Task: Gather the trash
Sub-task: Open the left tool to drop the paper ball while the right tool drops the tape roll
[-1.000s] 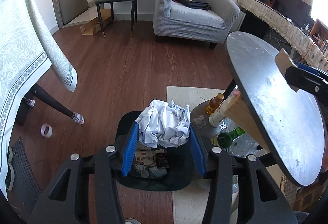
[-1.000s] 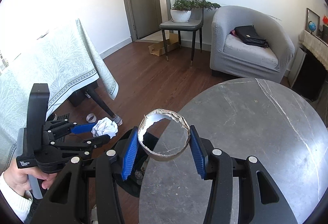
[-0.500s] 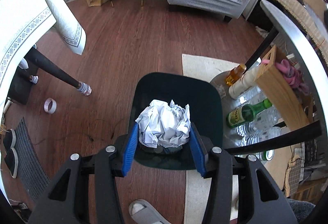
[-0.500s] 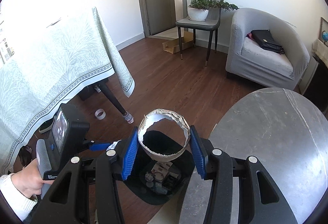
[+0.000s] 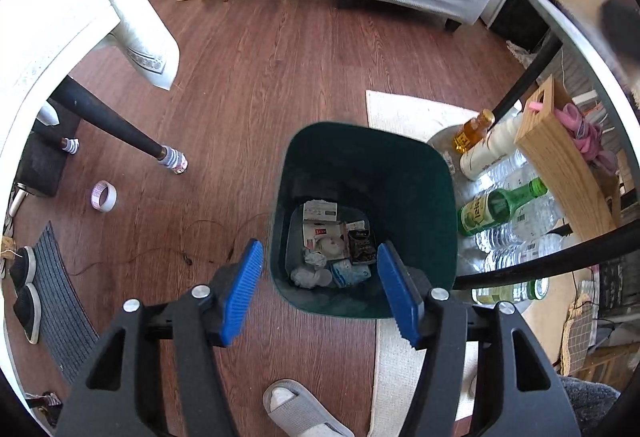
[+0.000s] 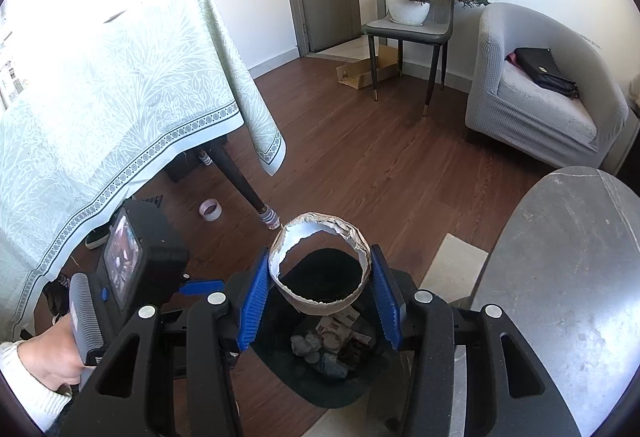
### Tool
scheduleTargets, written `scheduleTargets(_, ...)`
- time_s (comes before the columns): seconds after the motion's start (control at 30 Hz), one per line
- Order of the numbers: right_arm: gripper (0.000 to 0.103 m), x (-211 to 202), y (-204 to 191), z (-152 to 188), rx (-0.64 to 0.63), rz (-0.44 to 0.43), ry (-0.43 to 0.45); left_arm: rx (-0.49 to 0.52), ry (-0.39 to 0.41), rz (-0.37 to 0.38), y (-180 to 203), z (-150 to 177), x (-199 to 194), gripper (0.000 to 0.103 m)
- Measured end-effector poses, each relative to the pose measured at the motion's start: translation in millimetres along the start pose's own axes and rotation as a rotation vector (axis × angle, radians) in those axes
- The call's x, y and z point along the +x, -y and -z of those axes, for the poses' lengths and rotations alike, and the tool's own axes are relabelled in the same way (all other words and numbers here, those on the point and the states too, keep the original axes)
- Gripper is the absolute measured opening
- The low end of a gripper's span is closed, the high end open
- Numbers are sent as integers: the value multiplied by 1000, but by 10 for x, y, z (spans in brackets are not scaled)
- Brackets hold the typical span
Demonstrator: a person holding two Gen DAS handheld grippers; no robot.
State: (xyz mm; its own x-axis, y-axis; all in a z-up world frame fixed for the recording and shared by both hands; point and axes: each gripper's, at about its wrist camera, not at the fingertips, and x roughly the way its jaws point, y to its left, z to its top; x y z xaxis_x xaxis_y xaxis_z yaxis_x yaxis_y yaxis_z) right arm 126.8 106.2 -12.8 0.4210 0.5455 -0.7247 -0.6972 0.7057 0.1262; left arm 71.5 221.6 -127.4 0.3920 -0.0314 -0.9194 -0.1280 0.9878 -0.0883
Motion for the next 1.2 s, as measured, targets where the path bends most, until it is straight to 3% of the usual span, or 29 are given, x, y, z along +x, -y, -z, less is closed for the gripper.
scheduleTargets(0.23, 49, 276, -70, 58, 2, -1, -60, -46, 78, 16, -169, -58, -284, 46)
scheduleTargets(0.7, 49, 744, -97, 294, 8, 3, -178, -57, 192, 56, -149, -190, -712, 27)
scheduleTargets(0.93, 50, 988, -80, 443, 5, 33, -254, -46, 237, 77, -74, -230, -864, 26)
scheduleTargets(1.03, 60, 1062, -75, 492, 16, 31, -273, -46, 253, 85, -59, -253, -932, 26)
scheduleTargets(1.2, 61, 1174, -83, 602, 15, 42, -306, -45, 280, 92, -43, -264, -1037, 26)
